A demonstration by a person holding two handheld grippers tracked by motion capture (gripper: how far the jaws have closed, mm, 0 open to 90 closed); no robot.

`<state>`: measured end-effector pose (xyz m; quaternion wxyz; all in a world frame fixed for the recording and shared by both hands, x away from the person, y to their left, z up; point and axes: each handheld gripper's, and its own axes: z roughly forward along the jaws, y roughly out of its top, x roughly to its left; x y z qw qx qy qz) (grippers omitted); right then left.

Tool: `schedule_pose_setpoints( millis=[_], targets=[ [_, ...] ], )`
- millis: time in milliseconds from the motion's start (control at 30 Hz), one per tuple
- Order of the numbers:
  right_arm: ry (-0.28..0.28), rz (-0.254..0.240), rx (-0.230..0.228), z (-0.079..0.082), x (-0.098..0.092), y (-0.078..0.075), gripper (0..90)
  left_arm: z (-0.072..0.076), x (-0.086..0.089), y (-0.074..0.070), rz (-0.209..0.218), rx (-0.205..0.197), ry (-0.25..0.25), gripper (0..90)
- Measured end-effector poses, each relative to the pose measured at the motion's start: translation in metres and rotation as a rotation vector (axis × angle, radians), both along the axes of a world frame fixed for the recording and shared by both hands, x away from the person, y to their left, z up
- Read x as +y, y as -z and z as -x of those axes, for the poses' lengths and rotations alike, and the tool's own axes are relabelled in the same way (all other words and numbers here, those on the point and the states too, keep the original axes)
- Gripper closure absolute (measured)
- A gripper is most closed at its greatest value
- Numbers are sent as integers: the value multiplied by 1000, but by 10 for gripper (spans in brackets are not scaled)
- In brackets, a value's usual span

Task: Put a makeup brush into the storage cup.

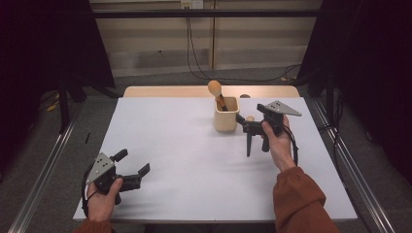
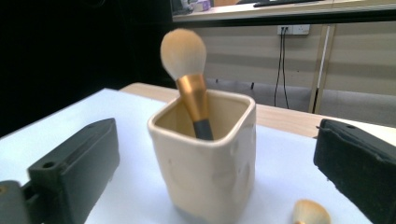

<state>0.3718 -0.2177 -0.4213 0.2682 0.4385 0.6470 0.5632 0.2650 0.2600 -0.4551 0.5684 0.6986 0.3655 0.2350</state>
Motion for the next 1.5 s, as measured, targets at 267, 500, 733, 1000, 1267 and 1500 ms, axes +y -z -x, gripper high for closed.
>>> schedule_pose_setpoints(
  millis=[267,500,733,1000,1267,1500],
  targets=[
    [28,11,7,23,-13,4,1,2,1,-1,9,2,4,15],
    [21,51,24,44,-29,9,0,5,1,-2,-3,-9,14,15],
    [46,85,-9,65,-36,13,1,7,0,-2,1,-12,11,15],
    [41,85,34,88,-51,19,2,9,0,-3,27,-11,-4,15],
    [75,99,43,114,-64,28,2,11,3,-3,33,-5,-15,15],
    [91,82,57,134,-69,32,3,13,5,-2,45,0,-18,15]
  ],
)
